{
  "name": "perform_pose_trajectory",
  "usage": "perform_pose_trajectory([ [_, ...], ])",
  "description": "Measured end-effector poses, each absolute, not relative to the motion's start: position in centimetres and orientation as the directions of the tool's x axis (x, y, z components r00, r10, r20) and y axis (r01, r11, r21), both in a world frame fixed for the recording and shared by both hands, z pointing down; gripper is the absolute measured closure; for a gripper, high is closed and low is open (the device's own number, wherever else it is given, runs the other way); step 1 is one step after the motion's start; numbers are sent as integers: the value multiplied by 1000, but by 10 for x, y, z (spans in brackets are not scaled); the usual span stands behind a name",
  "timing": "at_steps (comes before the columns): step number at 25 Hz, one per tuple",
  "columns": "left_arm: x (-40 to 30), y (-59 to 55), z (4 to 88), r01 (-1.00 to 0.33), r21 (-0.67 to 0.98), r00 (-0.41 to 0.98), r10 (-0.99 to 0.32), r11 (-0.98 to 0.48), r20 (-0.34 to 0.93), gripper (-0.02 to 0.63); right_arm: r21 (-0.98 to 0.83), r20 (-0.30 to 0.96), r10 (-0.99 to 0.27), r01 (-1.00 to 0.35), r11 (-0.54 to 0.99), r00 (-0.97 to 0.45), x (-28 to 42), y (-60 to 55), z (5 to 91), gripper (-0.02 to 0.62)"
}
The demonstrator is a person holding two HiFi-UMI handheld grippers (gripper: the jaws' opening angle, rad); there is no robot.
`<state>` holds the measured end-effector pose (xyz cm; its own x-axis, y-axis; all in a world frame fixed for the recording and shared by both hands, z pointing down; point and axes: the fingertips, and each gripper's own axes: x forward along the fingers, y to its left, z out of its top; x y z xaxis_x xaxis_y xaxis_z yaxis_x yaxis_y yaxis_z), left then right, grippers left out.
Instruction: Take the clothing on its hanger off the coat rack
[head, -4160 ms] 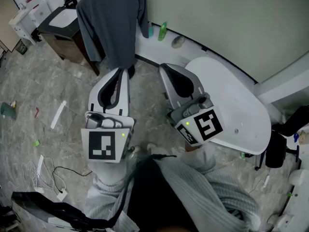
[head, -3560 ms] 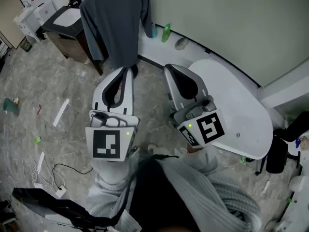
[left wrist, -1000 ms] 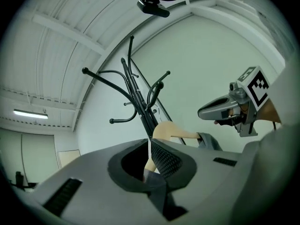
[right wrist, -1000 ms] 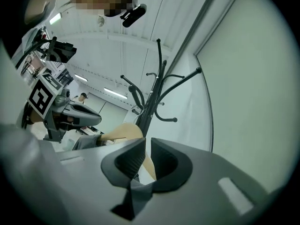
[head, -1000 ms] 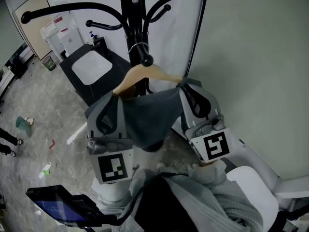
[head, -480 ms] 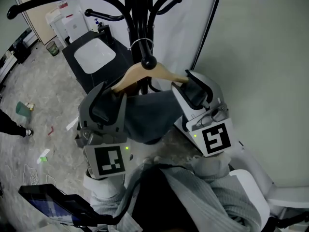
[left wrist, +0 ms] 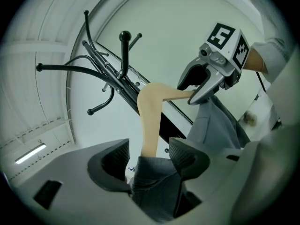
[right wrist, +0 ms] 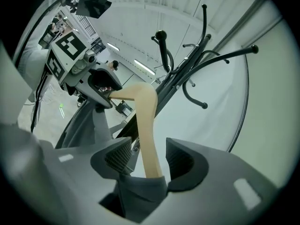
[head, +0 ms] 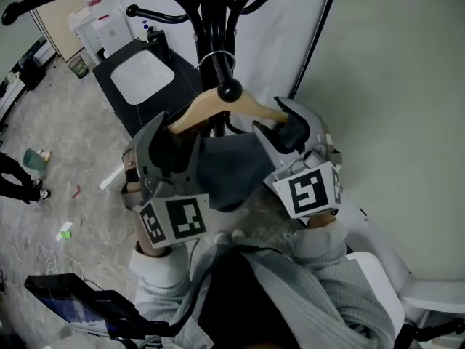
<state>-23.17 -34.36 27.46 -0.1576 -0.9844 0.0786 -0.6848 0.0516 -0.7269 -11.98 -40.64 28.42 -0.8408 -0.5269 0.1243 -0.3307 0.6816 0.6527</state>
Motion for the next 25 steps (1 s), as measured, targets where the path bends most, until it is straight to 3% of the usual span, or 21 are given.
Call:
perform_pose_trajectory([
  [4,-230,-350,272,-657,-749,-173,-984,84,41,357,676,123,-544,-331,658,-830,-125,-409,286,399],
  [7,-232,-352,271,-638,-763,-180,-983,100,22,364,692,98,-558,-347,633,-824,-127,-412,286,450],
  [9,-233,-353,270,-619,-777,-191,-982,112,11,451,696,81,-561,-356,623,-824,-127,-413,285,476],
  [11,-233,-353,270,-614,-782,-194,-981,103,24,488,699,74,-560,-357,620,-826,-127,-413,285,476],
  [25,-222,-341,249,-570,-810,-192,-981,139,-34,502,722,-18,-599,-425,546,-800,-117,-401,263,482],
])
